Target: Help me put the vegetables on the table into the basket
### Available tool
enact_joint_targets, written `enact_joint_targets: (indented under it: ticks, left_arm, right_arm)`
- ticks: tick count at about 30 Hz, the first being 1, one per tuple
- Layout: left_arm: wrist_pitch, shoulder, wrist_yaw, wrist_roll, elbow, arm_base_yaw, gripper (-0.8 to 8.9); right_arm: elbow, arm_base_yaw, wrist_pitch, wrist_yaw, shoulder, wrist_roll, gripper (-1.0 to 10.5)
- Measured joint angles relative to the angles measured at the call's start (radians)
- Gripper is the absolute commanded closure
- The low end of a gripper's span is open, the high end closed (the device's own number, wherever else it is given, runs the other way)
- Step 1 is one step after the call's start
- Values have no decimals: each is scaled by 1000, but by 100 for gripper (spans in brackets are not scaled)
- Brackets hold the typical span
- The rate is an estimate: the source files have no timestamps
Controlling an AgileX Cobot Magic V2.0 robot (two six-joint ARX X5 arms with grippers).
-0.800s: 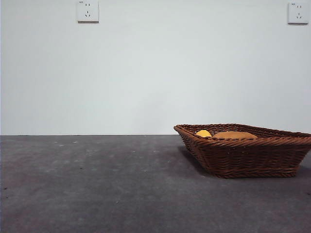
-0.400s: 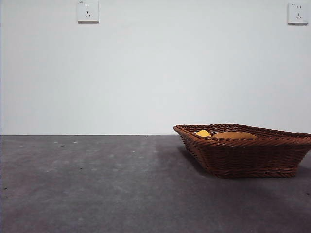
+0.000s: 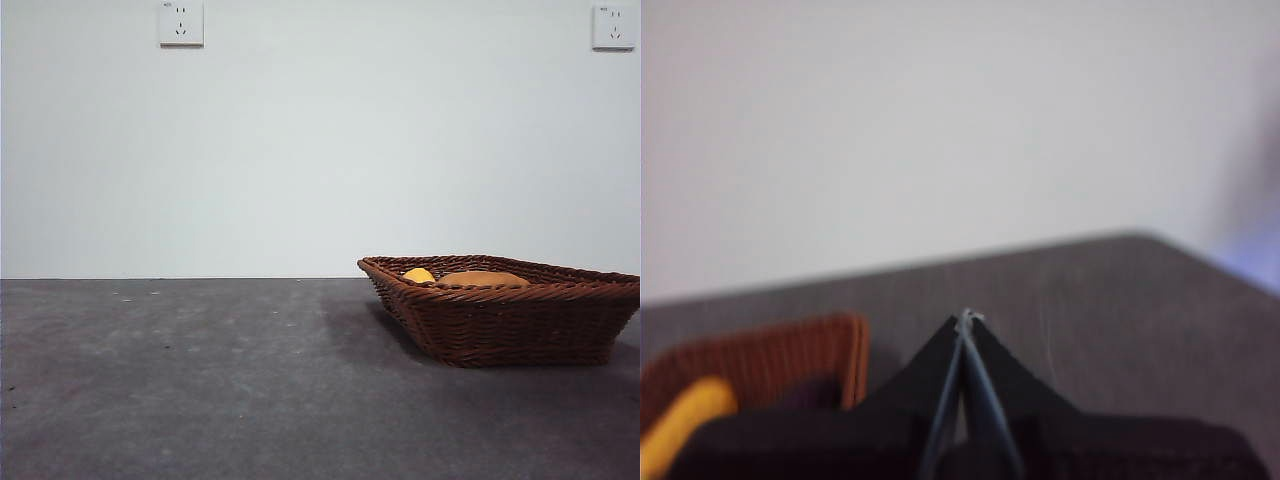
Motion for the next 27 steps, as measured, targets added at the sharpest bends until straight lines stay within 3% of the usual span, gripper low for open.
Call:
enact_joint_targets:
  ticks: [12,27]
  left_arm:
    - [0,1,0,0,0,0,817]
    - [0,3,0,0,0,0,817]
  right_arm:
    - [-7,0,-312,-23,-59,10,947]
    - [-7,0,-322,-48,-58,10,947]
